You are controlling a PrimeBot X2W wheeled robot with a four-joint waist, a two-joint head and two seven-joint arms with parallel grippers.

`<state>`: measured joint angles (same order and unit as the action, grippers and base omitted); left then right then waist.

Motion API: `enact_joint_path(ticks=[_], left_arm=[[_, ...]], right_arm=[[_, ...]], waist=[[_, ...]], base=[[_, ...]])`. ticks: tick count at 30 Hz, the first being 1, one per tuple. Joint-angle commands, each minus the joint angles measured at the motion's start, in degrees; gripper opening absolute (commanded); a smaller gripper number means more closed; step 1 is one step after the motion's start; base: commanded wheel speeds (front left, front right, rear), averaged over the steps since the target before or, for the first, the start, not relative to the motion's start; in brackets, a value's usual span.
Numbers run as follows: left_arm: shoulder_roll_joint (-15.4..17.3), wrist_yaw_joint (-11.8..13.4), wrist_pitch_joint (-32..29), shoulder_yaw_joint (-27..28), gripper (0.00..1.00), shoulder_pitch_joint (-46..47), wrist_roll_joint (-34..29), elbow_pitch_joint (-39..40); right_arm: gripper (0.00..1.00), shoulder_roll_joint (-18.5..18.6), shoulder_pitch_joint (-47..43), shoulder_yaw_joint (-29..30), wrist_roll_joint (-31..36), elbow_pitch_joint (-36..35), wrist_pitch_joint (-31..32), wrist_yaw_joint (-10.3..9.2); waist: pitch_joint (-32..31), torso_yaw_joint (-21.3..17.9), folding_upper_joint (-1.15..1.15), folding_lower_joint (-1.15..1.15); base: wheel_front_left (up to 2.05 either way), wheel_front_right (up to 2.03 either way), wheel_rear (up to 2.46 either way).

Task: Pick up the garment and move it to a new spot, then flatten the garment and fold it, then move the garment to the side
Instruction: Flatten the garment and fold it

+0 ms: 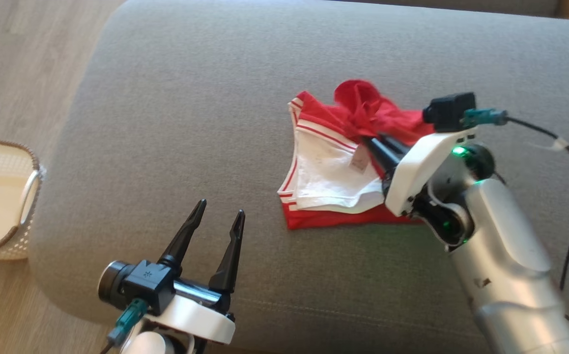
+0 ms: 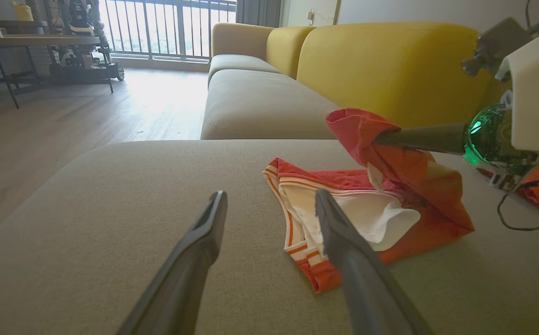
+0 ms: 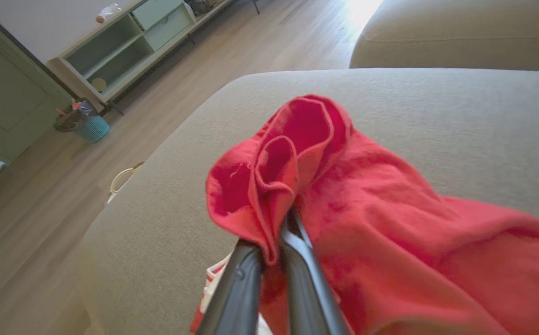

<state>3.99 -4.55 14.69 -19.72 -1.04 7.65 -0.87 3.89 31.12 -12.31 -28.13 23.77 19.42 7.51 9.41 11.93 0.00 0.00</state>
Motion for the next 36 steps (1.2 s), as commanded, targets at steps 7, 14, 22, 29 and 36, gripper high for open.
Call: enact_joint_path(ticks=[7,14,22,29,36], left_arm=[[-0.5,-0.5,0.3,0.9,1.0,1.2,-0.1,1.1],[-0.7,-1.0,0.3,0.2,1.0,1.7,-0.1,0.4],[-0.8,-1.0,0.3,0.3,1.0,1.6,-0.1,0.2],[-0.9,-0.5,0.3,1.3,1.0,1.2,-0.2,0.7],[-0.9,-0.2,0.3,2.3,1.0,0.9,-0.3,1.6]], right_arm=[[0.0,-1.0,7.7,-7.3,-5.9,8.4,-6.7,-0.02],[0.0,-1.0,13.3,-14.5,-11.5,20.6,-11.3,-0.02],[1.0,-1.0,15.8,-20.1,-19.5,25.7,-16.0,-0.02],[1.0,-1.0,19.8,-21.4,-24.0,28.3,-24.6,-0.02],[1.0,-0.9,22.5,-19.3,-15.9,34.3,-32.6,-0.02]], waist=[[0.2,2.4,0.0,0.0],[0.5,4.2,0.0,0.0],[0.7,4.2,0.0,0.0],[0.4,1.8,0.0,0.0],[0.2,-1.0,0.0,0.0]], base=[[0.0,0.0,0.0],[0.0,0.0,0.0],[0.0,0.0,0.0],[0.0,0.0,0.0],[0.0,0.0,0.0]])
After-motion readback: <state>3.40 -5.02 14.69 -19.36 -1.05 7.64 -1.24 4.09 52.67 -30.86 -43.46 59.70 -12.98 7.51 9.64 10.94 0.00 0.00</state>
